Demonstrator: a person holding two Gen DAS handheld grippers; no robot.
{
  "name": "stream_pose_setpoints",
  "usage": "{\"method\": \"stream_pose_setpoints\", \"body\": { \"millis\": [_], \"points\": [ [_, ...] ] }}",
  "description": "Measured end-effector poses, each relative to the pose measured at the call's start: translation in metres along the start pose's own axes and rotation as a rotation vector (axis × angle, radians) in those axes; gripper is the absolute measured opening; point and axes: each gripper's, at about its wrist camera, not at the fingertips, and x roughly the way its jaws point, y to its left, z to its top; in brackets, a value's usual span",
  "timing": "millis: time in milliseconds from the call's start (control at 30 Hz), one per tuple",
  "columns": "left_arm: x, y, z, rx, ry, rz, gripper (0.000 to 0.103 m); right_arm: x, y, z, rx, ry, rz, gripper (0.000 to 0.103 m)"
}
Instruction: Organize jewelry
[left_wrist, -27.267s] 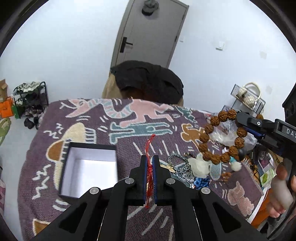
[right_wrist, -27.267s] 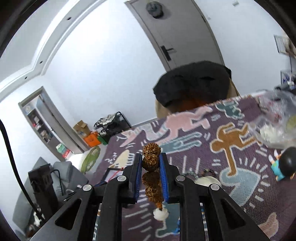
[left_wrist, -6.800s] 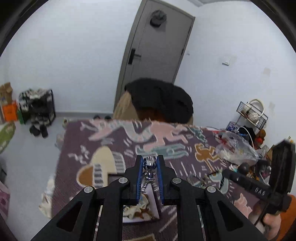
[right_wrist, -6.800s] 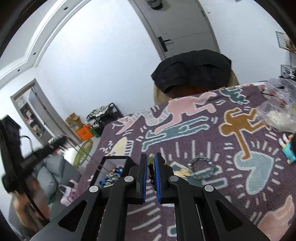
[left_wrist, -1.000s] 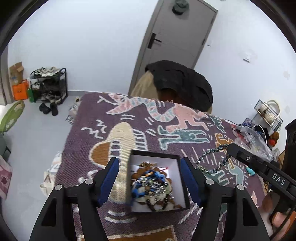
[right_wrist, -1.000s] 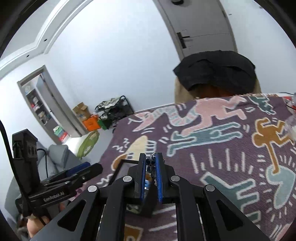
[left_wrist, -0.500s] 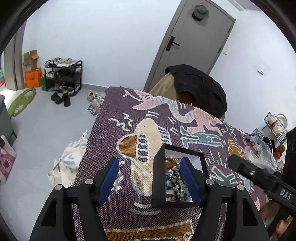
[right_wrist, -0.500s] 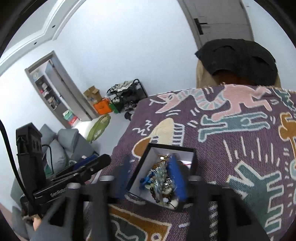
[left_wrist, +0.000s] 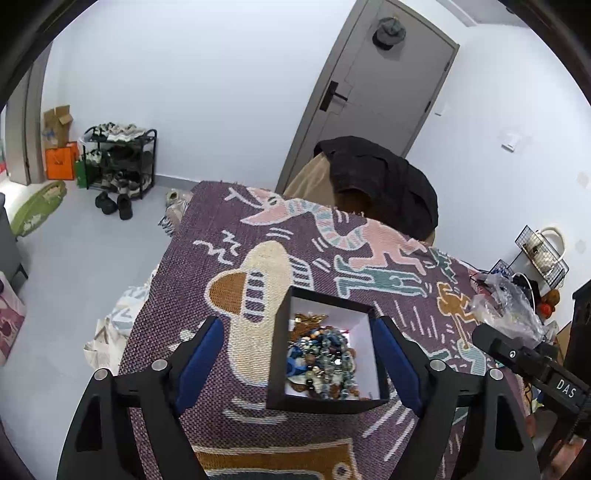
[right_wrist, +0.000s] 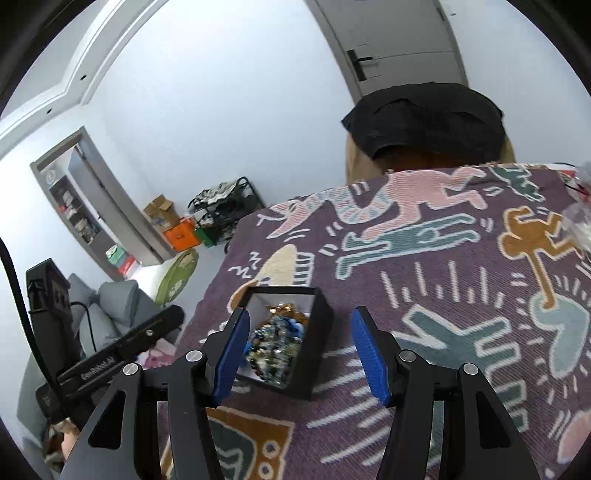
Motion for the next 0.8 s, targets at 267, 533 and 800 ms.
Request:
{"method": "stream_pose_setpoints", "body": {
  "millis": [267, 533, 800],
  "points": [
    [-0.017, -0.04, -0.004, 0.084, -0.044, -0.027, 0.101, -0.037, -0.029, -0.006, 0.064, -0.044, -0.037, 0.068],
    [-0.02, -0.074, -0.013, 0.122, -0.026, -0.077, 0.103, -0.067, -0.064, -0.012, 0.128, -0.068, -0.083, 0.083],
    [-0.031, -0.104, -0.025, 0.163, -0.03, -0.105, 0.103, -0.091, -0.086, -0.022, 0.155, -0.062, -0.076, 0.084]
  ]
}}
